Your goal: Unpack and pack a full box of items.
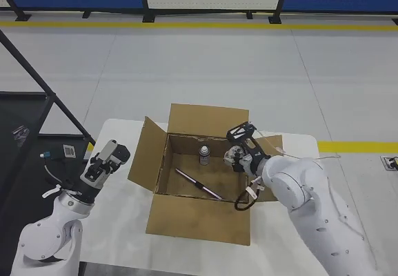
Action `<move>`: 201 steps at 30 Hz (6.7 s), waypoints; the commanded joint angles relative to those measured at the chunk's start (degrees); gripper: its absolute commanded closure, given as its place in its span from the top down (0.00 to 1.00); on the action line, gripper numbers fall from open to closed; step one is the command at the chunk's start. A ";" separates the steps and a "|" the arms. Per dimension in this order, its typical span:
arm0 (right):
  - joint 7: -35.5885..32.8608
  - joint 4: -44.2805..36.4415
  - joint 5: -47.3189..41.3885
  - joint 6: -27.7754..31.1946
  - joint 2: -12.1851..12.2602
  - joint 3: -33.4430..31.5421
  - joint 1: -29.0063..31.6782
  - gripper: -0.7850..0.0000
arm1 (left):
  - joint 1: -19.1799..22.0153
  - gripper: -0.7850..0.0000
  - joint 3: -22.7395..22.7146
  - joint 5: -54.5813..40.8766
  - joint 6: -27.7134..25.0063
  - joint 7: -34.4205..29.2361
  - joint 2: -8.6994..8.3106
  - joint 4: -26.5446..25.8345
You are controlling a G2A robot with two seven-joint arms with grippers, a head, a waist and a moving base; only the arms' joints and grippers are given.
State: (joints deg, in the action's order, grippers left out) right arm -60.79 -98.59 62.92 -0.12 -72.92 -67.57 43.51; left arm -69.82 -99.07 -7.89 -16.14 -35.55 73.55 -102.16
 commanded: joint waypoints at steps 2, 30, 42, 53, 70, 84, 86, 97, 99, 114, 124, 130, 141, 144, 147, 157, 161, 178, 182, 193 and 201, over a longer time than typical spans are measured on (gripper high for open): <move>0.97 -5.18 3.92 -5.78 0.76 -6.07 3.72 0.00 | 0.00 1.00 0.00 0.00 0.00 0.00 0.00 0.00; -0.08 24.19 8.99 -9.69 2.24 -17.03 2.35 0.00 | 0.00 1.00 0.00 0.00 0.00 0.00 0.00 0.00; -0.16 32.16 8.24 -9.13 1.84 -14.59 -0.65 0.00 | 0.00 1.00 0.00 0.00 0.00 0.00 0.00 0.00; 2.28 36.84 5.07 -8.17 1.67 -14.20 -1.87 0.71 | 0.00 1.00 0.00 0.00 0.00 0.00 0.00 0.00; -2.53 10.81 15.19 -17.78 2.99 -17.34 2.40 1.00 | 0.00 1.00 0.00 0.00 0.00 0.00 0.00 0.00; -2.17 -9.55 17.64 -14.48 1.30 -3.81 2.20 1.00 | -0.31 1.00 -0.01 0.13 0.04 0.71 -0.01 -0.20; -1.75 -6.56 15.16 -12.77 0.58 0.13 0.12 1.00 | -0.82 1.00 -0.07 0.42 -0.03 1.53 -0.10 -0.59; 2.77 20.07 4.93 -12.08 -6.26 21.99 -12.65 1.00 | -1.91 1.00 -0.97 1.02 0.39 4.02 -0.59 -1.57; 5.50 24.94 1.90 -12.36 -7.53 23.39 -14.04 1.00 | -1.91 1.00 -0.97 1.02 0.39 4.02 -0.59 -1.57; 20.33 45.52 -7.87 -16.55 -16.10 30.83 -19.89 1.00 | -1.91 1.00 -0.97 1.02 0.39 4.02 -0.59 -1.57; 28.76 57.56 -12.47 -18.77 -21.24 32.00 -23.37 0.68 | -1.91 1.00 -0.97 1.02 0.39 4.02 -0.59 -1.57; 31.21 63.58 -14.35 -18.09 -23.78 32.24 -25.21 0.57 | -1.91 1.00 -0.97 1.02 0.39 4.02 -0.59 -1.57; 34.57 70.82 -16.89 -19.17 -27.45 31.51 -27.61 0.78 | -1.91 1.00 -0.97 1.02 0.39 4.02 -0.59 -1.57; 35.29 72.43 -17.57 -19.12 -28.21 31.13 -28.08 0.75 | -1.91 1.00 -0.97 1.02 0.39 4.02 -0.59 -1.57; 36.07 73.91 -18.00 -18.85 -28.89 30.82 -28.44 0.53 | -1.91 1.00 -0.97 1.02 0.39 4.02 -0.59 -1.57; 38.20 78.48 -19.58 -16.35 -30.28 29.19 -29.58 0.00 | -1.91 1.00 -0.97 1.02 0.39 4.02 -0.59 -1.57; 38.49 79.31 -20.31 -13.38 -30.30 28.30 -30.09 0.00 | -1.91 1.00 -0.97 1.02 0.39 4.02 -0.59 -1.57; 31.33 67.23 -15.48 -4.26 -24.83 23.35 -28.05 0.00 | -1.91 1.00 -0.97 1.02 0.39 4.02 -0.59 -1.57; 26.93 55.58 -12.46 -5.85 -21.66 19.72 -23.00 0.00 | -1.91 1.00 -0.97 1.02 0.39 4.02 -0.59 -1.57; 11.60 14.90 2.06 -6.85 -13.82 5.75 -2.74 0.00 | -1.91 1.00 -0.97 1.02 0.39 4.02 -0.59 -1.57; 7.60 -2.36 10.12 -5.67 -11.34 -3.60 4.81 0.00 | -1.91 1.00 -0.97 1.02 0.39 4.02 -0.59 -1.57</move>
State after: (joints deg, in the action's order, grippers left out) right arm -52.78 -99.07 72.53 -5.71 -84.46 -69.86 47.64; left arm -71.73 -100.04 -6.87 -15.75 -31.53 72.96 -103.73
